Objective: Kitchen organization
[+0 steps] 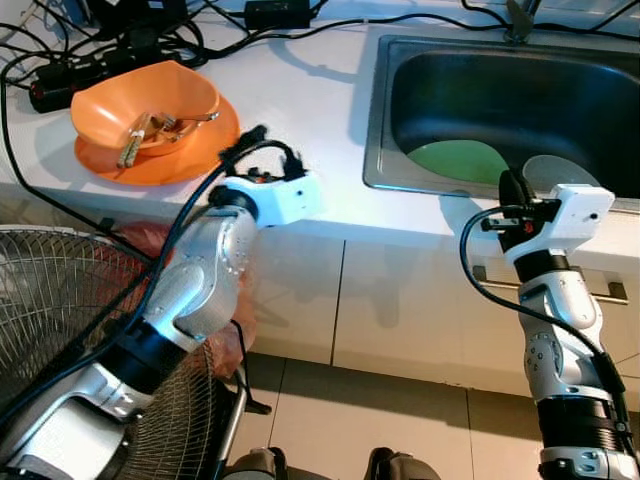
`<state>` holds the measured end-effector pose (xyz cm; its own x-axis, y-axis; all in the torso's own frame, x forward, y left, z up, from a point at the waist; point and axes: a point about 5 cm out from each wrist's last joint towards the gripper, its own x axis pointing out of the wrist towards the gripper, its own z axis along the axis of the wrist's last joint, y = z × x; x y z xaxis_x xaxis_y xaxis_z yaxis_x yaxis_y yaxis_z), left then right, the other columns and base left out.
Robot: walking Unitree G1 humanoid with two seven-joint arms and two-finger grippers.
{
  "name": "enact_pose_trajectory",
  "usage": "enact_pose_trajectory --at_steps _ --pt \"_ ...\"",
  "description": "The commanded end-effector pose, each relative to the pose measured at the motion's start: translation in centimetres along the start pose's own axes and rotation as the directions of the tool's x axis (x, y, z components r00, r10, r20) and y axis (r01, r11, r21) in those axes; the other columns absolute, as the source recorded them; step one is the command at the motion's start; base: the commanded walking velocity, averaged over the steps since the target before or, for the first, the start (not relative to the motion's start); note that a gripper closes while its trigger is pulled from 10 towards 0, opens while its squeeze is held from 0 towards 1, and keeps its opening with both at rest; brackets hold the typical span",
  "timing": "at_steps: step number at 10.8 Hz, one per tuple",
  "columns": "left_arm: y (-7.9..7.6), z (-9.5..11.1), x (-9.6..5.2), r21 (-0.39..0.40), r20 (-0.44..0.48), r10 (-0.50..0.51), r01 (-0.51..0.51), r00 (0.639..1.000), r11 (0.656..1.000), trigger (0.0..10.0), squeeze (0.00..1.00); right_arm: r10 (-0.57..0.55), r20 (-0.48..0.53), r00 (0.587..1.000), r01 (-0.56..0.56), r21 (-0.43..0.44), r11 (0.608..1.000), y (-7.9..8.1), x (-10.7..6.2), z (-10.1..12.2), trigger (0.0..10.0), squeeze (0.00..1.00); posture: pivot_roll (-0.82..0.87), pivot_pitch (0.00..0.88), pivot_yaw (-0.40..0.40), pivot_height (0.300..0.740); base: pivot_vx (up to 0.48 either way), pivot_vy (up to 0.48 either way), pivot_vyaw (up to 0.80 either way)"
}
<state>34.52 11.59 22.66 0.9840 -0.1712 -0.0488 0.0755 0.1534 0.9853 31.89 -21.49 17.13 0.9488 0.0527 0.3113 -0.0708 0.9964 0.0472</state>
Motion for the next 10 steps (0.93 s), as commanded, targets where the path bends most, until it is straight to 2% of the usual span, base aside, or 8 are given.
enact_pose_trajectory --at_steps 1,4,10 --pt "0.5 -0.3 -0.2 0.031 -0.023 -0.012 0.012 1.0 0.999 10.0 0.0 -0.013 -0.104 0.994 0.017 0.031 0.999 0.0 -1.0 -2.2 10.0 0.0 0.04 0.16 0.066 0.74 0.0 0.0 0.0" --pt "0.4 -2.6 -0.4 0.072 -0.126 -0.042 0.052 0.991 0.996 10.0 0.0 -0.011 -0.105 0.994 0.014 0.034 0.999 -0.1 -1.0 -2.2 10.0 0.0 0.04 0.164 0.065 0.74 0.0 0.0 0.0" --pt "-1.0 -6.7 -0.6 0.095 -0.269 -0.104 0.134 0.957 0.986 10.0 0.0 -0.005 -0.109 0.994 0.009 0.034 0.999 -0.1 -1.0 -2.2 10.0 0.0 0.04 0.177 0.059 0.74 0.0 0.0 0.0"
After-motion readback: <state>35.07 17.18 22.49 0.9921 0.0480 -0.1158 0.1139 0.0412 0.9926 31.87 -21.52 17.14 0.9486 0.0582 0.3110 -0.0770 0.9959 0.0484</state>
